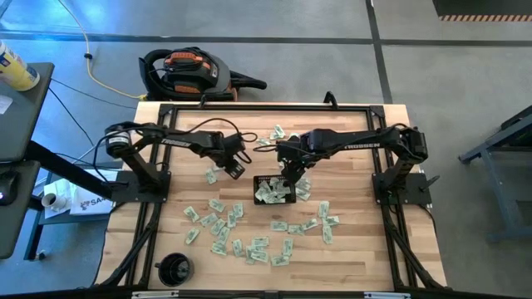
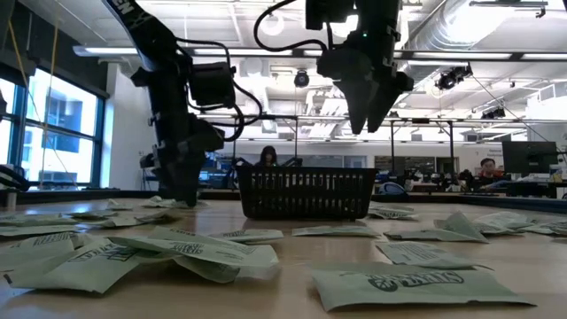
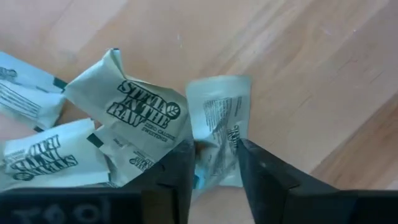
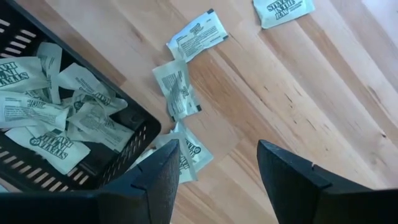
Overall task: Pick and place Stevia / Truvia into bins
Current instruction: Put the green stevia packet into the black basket
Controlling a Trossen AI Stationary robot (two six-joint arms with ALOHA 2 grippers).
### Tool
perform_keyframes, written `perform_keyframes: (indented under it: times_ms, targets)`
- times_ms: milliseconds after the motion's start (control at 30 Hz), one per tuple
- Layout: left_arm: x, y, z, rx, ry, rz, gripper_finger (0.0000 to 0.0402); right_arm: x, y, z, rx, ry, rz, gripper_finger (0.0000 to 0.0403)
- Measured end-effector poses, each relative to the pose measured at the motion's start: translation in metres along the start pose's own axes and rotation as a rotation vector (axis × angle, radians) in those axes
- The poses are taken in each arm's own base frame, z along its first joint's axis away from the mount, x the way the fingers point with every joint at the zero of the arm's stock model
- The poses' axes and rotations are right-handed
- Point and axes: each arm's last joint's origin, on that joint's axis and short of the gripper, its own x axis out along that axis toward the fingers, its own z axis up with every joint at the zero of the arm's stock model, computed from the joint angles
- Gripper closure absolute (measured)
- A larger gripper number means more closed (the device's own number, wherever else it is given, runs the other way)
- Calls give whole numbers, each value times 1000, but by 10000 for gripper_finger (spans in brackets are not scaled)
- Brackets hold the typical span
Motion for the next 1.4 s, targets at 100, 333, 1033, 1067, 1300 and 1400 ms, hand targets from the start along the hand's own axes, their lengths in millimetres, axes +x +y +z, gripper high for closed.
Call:
perform_keyframes:
  times_ms: [100, 333, 1033, 1067, 1300, 1400]
  targets:
    - [-3, -4, 3, 23, 1, 8, 268, 0, 0, 0, 8, 2, -2, 197]
    - [-6, -24, 4, 154, -48, 1, 274, 0, 0, 0, 25, 4, -4, 201]
    - [-64, -53, 40, 354, -215, -91, 379, -2, -1, -2, 13, -2, -28, 207]
    - [-72, -57, 46, 374, -252, -114, 379, -6, -2, -4, 6, -6, -30, 208]
    - [-93, -86, 55, 591, -360, -359, 376, -58, -31, -35, 96, -116, -200, 224]
    - [-86, -99, 49, 638, -359, -395, 378, -76, -48, -49, 157, -129, -214, 228]
